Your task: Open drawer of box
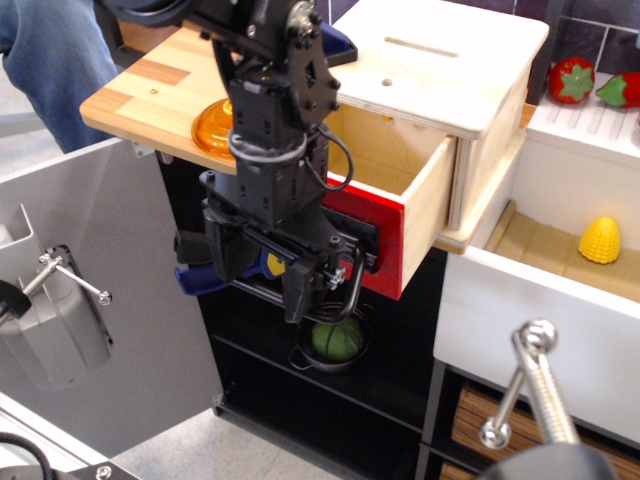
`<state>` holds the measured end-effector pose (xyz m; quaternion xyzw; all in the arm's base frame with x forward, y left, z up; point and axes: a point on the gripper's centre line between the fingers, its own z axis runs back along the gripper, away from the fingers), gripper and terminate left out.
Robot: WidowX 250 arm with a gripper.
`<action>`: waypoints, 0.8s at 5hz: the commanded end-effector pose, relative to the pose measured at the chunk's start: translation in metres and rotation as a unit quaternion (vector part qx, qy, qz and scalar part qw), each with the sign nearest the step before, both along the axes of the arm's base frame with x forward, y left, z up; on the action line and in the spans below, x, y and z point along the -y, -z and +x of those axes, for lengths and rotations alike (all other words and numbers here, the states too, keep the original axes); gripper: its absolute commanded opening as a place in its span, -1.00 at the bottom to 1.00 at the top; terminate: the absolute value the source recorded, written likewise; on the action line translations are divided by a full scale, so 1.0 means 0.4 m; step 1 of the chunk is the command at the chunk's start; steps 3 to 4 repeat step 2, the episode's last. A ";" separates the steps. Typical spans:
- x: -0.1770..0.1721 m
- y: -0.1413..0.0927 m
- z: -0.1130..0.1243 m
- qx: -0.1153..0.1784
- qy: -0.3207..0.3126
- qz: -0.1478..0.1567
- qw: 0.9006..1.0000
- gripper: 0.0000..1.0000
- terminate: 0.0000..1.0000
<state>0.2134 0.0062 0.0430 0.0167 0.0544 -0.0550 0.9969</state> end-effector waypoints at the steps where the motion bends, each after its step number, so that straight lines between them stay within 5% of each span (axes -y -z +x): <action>1: -0.008 -0.153 0.021 0.022 -0.046 -0.024 0.998 1.00 -1.00; 2: -0.024 -0.208 -0.012 0.025 -0.070 -0.025 0.997 1.00 1.00; 4: -0.024 -0.208 -0.012 0.025 -0.070 -0.025 0.997 1.00 1.00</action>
